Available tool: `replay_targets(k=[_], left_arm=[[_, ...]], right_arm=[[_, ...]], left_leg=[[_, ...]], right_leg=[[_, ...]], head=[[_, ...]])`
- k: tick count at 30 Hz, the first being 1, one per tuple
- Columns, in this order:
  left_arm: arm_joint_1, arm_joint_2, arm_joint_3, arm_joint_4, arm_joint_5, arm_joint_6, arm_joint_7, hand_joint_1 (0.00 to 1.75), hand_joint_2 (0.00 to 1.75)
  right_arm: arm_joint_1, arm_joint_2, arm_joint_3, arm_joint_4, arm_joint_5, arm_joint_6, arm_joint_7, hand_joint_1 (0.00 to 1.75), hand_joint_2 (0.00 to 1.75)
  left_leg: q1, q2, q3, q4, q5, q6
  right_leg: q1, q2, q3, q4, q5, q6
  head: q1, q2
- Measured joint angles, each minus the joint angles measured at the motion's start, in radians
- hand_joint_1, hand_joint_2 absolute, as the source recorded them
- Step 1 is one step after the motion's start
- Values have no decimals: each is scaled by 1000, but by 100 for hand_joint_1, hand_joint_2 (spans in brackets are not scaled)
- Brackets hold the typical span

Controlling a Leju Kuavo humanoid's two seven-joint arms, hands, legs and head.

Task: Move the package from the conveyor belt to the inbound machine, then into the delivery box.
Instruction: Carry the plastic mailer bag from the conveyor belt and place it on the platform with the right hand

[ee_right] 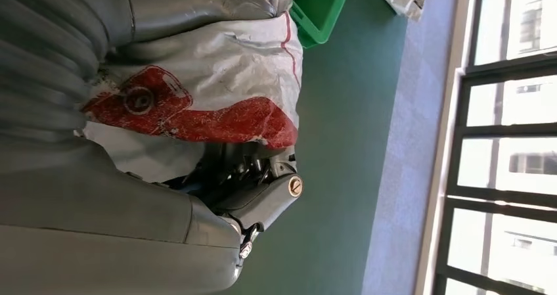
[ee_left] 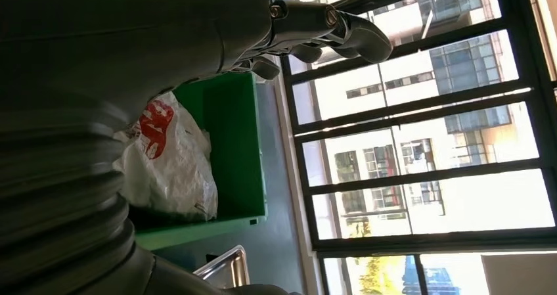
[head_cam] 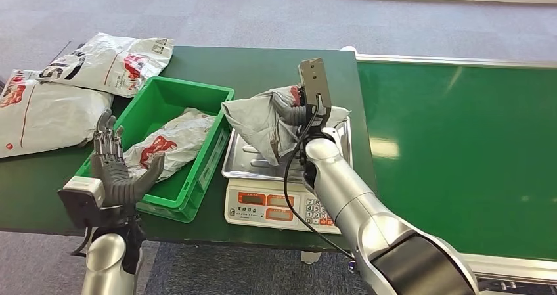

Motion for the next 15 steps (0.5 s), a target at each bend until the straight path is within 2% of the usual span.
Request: replay_targets(k=[3,7,9,13,15], left_arm=[[-74,-1,-11,44,-71,17,46,0,175],[-172,-4,-36,103,-114,37,81,0,175],[-217,-7,-50,134,-134,37,114,0,175],[-365,-23,-97,235,-171,29,213,0,175],[-419,-30,-117,272,-179,29,233,0,175]], right_arm=[[1,-8,-4,0,8,0,23,0,175],[1,-19,-11,0,20,5,33,0,0],[0,-28,-15,0,25,8,36,0,0],[2,-59,-40,-11,39,42,29,0,175],[8,-75,-54,-25,49,65,21,0,175]], left_leg=[[0,0,0,0,1,-1],[0,1,0,0,1,-1],[0,1,0,1,2,-1],[0,-4,-4,2,5,0],[0,-2,-4,2,5,0]], right_leg=[[0,0,0,0,1,0],[0,1,0,0,2,-1],[0,1,-1,0,3,-1],[0,-4,-2,0,5,-1],[0,-3,-3,0,6,0]], head=[[0,0],[0,0],[0,0],[0,0],[0,0]])
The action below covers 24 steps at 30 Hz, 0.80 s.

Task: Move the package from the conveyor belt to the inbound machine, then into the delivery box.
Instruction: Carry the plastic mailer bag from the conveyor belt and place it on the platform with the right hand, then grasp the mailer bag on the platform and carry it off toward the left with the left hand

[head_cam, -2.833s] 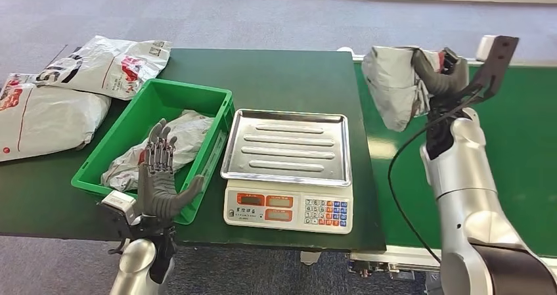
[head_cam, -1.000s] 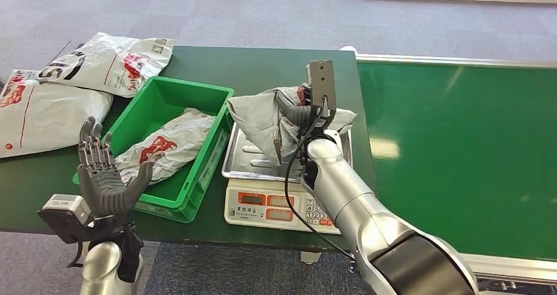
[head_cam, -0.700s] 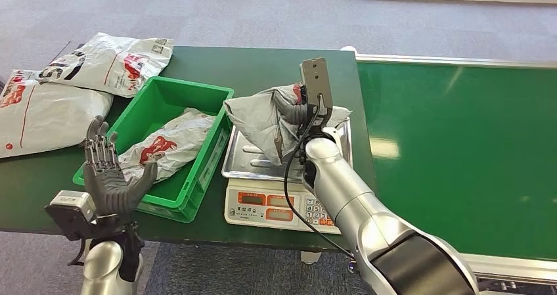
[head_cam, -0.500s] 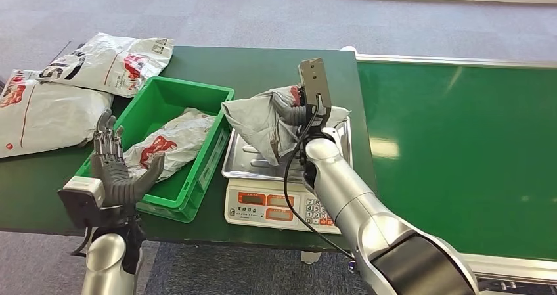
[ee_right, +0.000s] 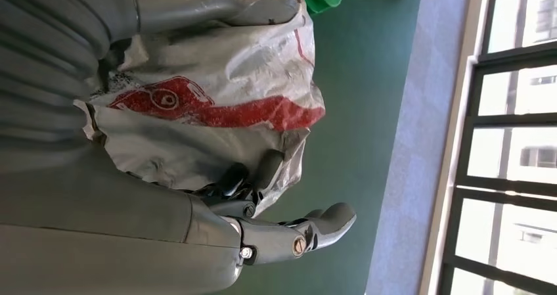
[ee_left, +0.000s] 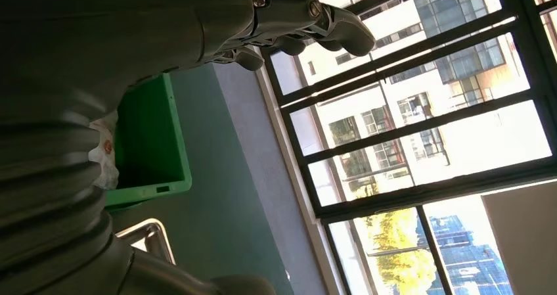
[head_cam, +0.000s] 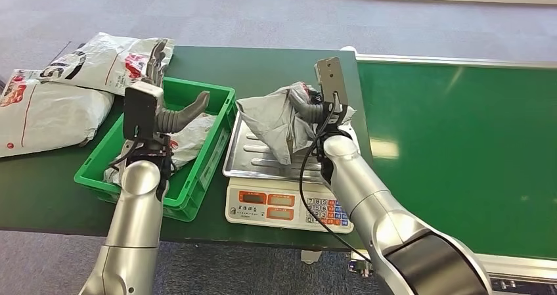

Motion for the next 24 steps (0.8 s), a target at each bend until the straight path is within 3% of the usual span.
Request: replay_targets(k=[8,14,24], left_arm=[[-117,-14,-70,89,-54,-50,94,0,175],[-141,-20,-97,127,-56,-63,101,0,175],[-194,-33,-208,306,-88,-291,155,0,175]], right_arm=[[175,-127,-108,-257,51,52,-44,0,175],[243,-172,-168,-382,66,54,-41,0,175],[397,-273,-252,-634,41,43,-68,0,175]], left_leg=[[0,-1,-1,1,0,1],[-1,5,-1,1,0,1],[-2,5,-1,1,-1,2]], right_leg=[[-2,0,0,-1,1,1],[-2,6,-3,-1,2,2],[-4,6,-3,-1,2,3]], head=[[0,0],[0,0],[0,0]])
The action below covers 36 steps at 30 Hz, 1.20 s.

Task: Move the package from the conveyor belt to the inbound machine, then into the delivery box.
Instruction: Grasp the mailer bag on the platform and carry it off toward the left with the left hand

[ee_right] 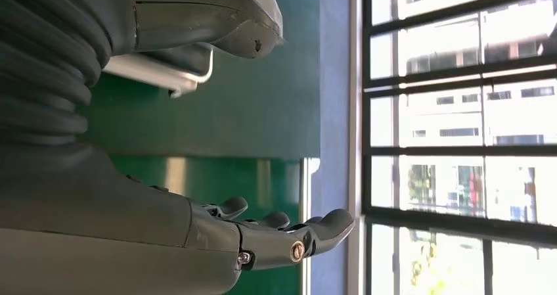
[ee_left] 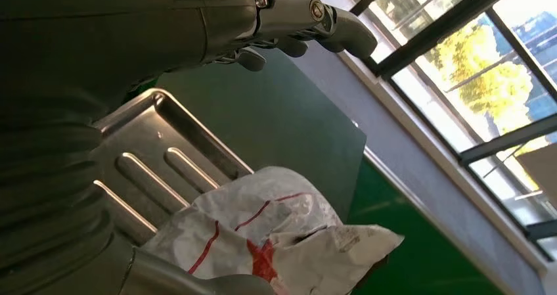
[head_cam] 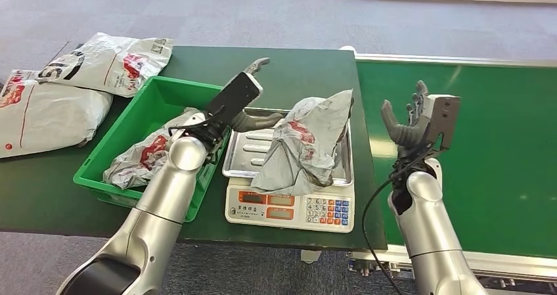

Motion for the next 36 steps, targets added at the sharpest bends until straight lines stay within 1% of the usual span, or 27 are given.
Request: replay_targets(k=[4,7,11,12,14,17,19,26,29,32,34,36], left_arm=[[-19,-4,-32,65,-5,-33,1,0,175],[-34,-6,-60,119,-16,-119,-1,0,175],[-40,-17,-84,217,27,-235,-68,0,175],[-39,-21,-85,237,42,-252,-83,0,175],[-39,-29,-86,264,59,-236,-91,0,175],[-40,-39,-86,286,72,-168,-75,0,175],[-40,-40,-91,292,62,-163,-59,0,175],[-40,-47,-146,311,-18,-164,-16,0,175],[-40,-62,-183,344,-96,-127,16,0,175],[-40,-78,-211,381,-130,-95,22,0,175],[-42,-85,-222,396,-144,-85,29,87,175],[-44,-90,-234,412,-173,-52,50,175,175]], right_arm=[[32,-23,-5,-45,12,-29,-8,0,175],[52,-34,-18,-72,32,-30,-32,0,175],[89,-47,-54,-125,40,-31,-50,0,175],[96,-51,-63,-137,41,-31,-51,0,175],[109,-57,-78,-159,46,-31,-50,0,175],[140,-62,-100,-198,68,-31,-60,0,175],[162,-63,-115,-227,91,-31,-81,0,175],[202,-63,-163,-320,119,-31,-108,0,175],[216,-62,-187,-369,123,-31,-118,0,175],[224,-62,-211,-413,126,-31,-119,0,175],[229,-62,-223,-431,126,-31,-122,0,175],[237,-62,-230,-449,127,-31,-127,0,175]], left_leg=[[-1,5,0,0,-1,1],[-1,4,0,0,-1,1],[-1,4,0,0,-1,1],[-1,4,0,0,-1,1],[-1,4,0,0,-1,1],[-1,4,0,0,-1,2],[-1,4,0,0,-1,2],[-1,4,0,0,-1,2],[-1,3,0,0,-1,2],[-1,3,0,0,-1,2],[-1,3,0,0,-1,2],[-1,3,0,0,-2,3]], right_leg=[[-1,5,-2,0,1,1],[-1,4,-2,0,1,1],[-1,4,-2,0,1,1],[-1,4,-2,0,1,1],[-1,5,-2,0,1,1],[-1,4,-1,0,0,1],[-1,4,-1,0,0,1],[-1,5,-1,0,0,1],[-1,3,-1,0,0,1],[-1,3,0,0,0,1],[-2,4,0,0,0,1],[-2,3,0,0,0,1]], head=[[0,0],[0,0],[0,0],[0,0],[0,0],[0,0],[0,0],[0,0],[0,0],[0,0],[0,0],[0,0]])
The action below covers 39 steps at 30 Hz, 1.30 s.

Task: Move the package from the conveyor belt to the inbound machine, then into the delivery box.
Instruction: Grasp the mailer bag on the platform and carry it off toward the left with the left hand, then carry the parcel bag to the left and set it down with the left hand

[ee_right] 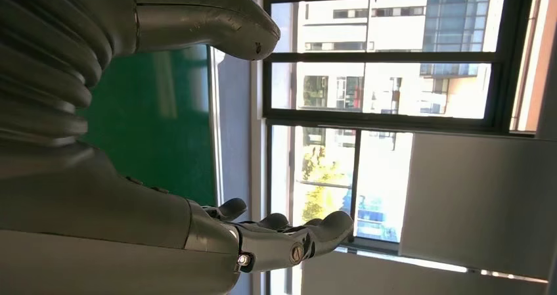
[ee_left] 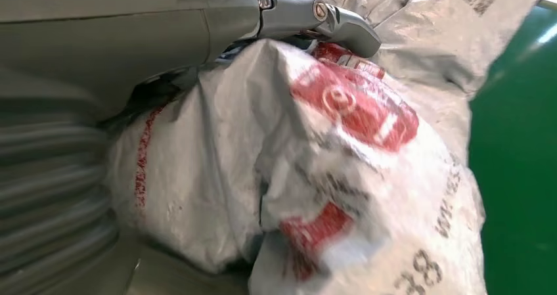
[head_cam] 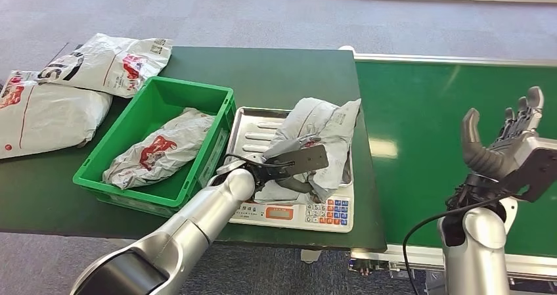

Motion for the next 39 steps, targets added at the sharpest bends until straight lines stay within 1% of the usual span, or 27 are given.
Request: replay_targets(k=[4,5,11,15,20,26,29,32,35,39], left_arm=[[10,-16,-11,42,-55,189,36,175,175],[12,-17,-11,50,-59,219,37,175,175],[10,-20,-11,73,-74,290,43,175,175],[12,-18,-7,84,-77,363,41,175,175],[12,-16,20,101,-71,441,22,175,175],[11,-5,98,101,-22,486,-35,175,175],[7,14,151,66,26,507,-69,175,175],[-8,52,221,-29,87,527,-89,175,175],[-21,99,288,-149,109,506,-72,175,175],[-22,129,332,-245,107,497,-64,175,175]], right_arm=[[30,1,-13,-44,7,0,-4,0,175],[39,1,-15,-53,9,0,-5,0,175],[71,2,-20,-85,9,0,-12,0,175],[69,3,-21,-86,7,0,-14,0,175],[58,5,-21,-84,8,0,-12,0,175],[48,11,-21,-73,13,0,-11,0,175],[42,11,-22,-60,14,0,-8,0,175],[57,11,-26,-40,2,0,-6,0,175],[92,11,-37,-17,-14,0,-23,0,175],[110,11,-41,0,-18,0,-31,0,175]], left_leg=[[0,0,0,0,0,0],[0,0,0,0,0,0],[0,0,2,0,0,0],[0,0,2,0,0,0],[0,0,2,-1,0,0],[0,0,2,-1,0,0],[0,0,2,-1,0,0],[1,1,2,-1,1,-1],[1,1,1,-1,1,-1],[2,0,0,-1,1,-1]], right_leg=[[0,0,0,0,0,0],[0,0,0,0,0,0],[0,0,2,0,0,0],[0,0,3,0,0,0],[0,0,3,0,0,0],[1,0,3,0,0,0],[1,1,2,0,0,0],[2,2,1,0,0,0],[2,1,1,0,0,-1],[2,-1,1,0,-1,-1]], head=[[0,0],[0,0],[0,0],[0,0],[0,0],[0,0],[0,0],[0,0],[0,0],[0,0]])
